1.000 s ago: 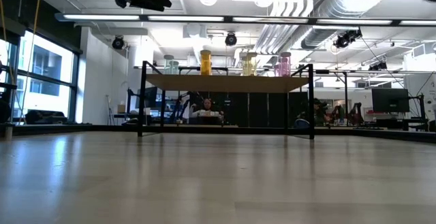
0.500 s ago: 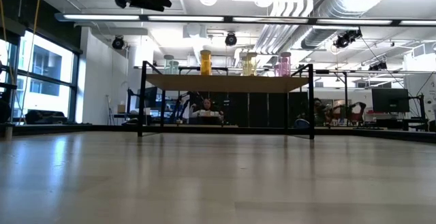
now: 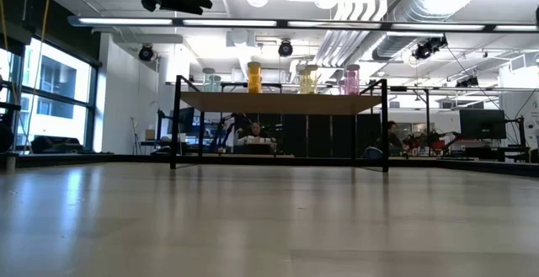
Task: Pick and place medicine bottles onto shelf by color
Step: Put the blue pill bottle on the shelf aligned with the other blue pill bottles
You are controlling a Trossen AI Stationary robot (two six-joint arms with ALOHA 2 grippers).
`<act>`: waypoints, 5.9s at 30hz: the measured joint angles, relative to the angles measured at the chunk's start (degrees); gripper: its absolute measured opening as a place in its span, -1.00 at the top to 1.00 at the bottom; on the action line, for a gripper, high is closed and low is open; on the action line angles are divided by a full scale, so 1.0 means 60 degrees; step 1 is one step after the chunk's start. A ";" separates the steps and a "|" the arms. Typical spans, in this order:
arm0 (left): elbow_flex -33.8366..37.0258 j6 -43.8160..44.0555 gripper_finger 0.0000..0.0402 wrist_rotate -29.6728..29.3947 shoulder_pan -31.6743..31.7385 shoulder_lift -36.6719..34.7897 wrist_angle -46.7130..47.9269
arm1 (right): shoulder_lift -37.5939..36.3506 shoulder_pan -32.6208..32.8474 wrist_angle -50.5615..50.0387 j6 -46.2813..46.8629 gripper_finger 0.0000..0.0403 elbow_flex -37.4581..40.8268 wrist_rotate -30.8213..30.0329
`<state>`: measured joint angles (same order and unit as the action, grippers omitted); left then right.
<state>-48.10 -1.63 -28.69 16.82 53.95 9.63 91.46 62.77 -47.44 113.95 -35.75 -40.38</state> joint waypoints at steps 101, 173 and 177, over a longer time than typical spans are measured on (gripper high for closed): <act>0.0000 0.3070 -0.05 0.7970 -0.0012 0.0004 0.0184 | 0.0000 -0.9427 0.5018 -1.5142 0.59 -0.8630 0.5681; 0.0000 0.3230 0.55 0.6821 -0.0809 0.2282 -0.4324 | 0.0240 -1.0577 0.4012 -1.5822 0.54 -0.8913 0.8245; 0.0000 0.3158 0.55 0.6794 -0.0809 0.2295 -0.4320 | 0.0240 -1.0580 0.3872 -1.5820 0.38 -0.8913 0.8149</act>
<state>-48.10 17.32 12.08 11.97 67.72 -16.29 92.90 -0.71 -24.21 19.03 -89.23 8.51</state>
